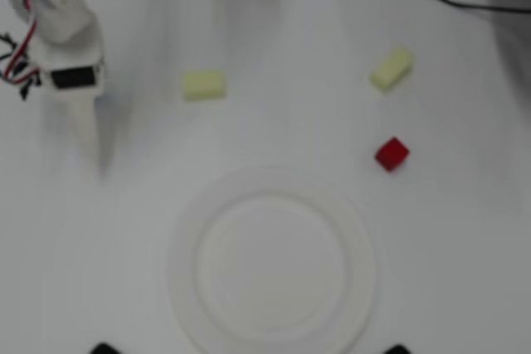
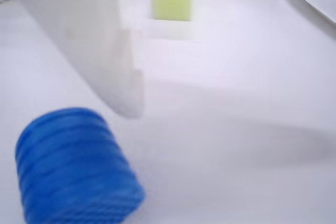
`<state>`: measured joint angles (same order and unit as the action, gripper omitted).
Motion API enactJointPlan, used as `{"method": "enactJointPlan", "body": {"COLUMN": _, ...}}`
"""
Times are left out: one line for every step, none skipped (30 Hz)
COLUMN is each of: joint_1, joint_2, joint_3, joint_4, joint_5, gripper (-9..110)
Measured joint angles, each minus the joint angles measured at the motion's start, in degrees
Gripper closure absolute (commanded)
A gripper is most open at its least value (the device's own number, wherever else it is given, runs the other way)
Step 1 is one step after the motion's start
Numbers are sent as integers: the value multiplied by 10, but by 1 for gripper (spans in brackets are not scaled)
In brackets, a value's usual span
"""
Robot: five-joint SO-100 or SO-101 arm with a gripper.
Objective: Grasp a blue block and put it in the dish.
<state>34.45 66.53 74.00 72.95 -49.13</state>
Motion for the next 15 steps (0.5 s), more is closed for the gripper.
{"method": "enactJointPlan", "body": {"joint_1": 6, "joint_2": -6, "joint_3": -10, "joint_4": 3, "joint_5": -11, "gripper": 59}}
{"method": "enactJointPlan", "body": {"joint_1": 11, "joint_2": -15, "joint_3": -23, "joint_4": 12, "joint_5": -19, "gripper": 59}}
{"method": "enactJointPlan", "body": {"joint_1": 17, "joint_2": -27, "joint_3": -40, "joint_4": 25, "joint_5": -24, "gripper": 59}}
{"method": "enactJointPlan", "body": {"joint_1": 24, "joint_2": -39, "joint_3": -59, "joint_4": 32, "joint_5": -25, "gripper": 59}}
{"method": "enactJointPlan", "body": {"joint_1": 31, "joint_2": -50, "joint_3": -76, "joint_4": 38, "joint_5": -25, "gripper": 59}}
{"method": "enactJointPlan", "body": {"joint_1": 40, "joint_2": -59, "joint_3": -89, "joint_4": 48, "joint_5": -25, "gripper": 59}}
{"method": "enactJointPlan", "body": {"joint_1": 45, "joint_2": -62, "joint_3": -94, "joint_4": 56, "joint_5": -25, "gripper": 59}}
{"method": "enactJointPlan", "body": {"joint_1": 47, "joint_2": -62, "joint_3": -97, "joint_4": 63, "joint_5": -24, "gripper": 59}}
{"method": "enactJointPlan", "body": {"joint_1": 47, "joint_2": -62, "joint_3": -98, "joint_4": 69, "joint_5": -18, "gripper": 61}}
{"method": "enactJointPlan", "body": {"joint_1": 47, "joint_2": -62, "joint_3": -99, "joint_4": 76, "joint_5": -14, "gripper": 64}}
{"method": "enactJointPlan", "body": {"joint_1": 45, "joint_2": -62, "joint_3": -100, "joint_4": 87, "joint_5": -10, "gripper": 68}}
{"method": "enactJointPlan", "body": {"joint_1": 41, "joint_2": -62, "joint_3": -100, "joint_4": 98, "joint_5": -3, "gripper": 74}}
{"method": "enactJointPlan", "body": {"joint_1": 40, "joint_2": -62, "joint_3": -100, "joint_4": 112, "joint_5": 5, "gripper": 80}}
{"method": "enactJointPlan", "body": {"joint_1": 38, "joint_2": -62, "joint_3": -98, "joint_4": 131, "joint_5": 15, "gripper": 89}}
{"method": "enactJointPlan", "body": {"joint_1": 34, "joint_2": -61, "joint_3": -94, "joint_4": 145, "joint_5": 28, "gripper": 90}}
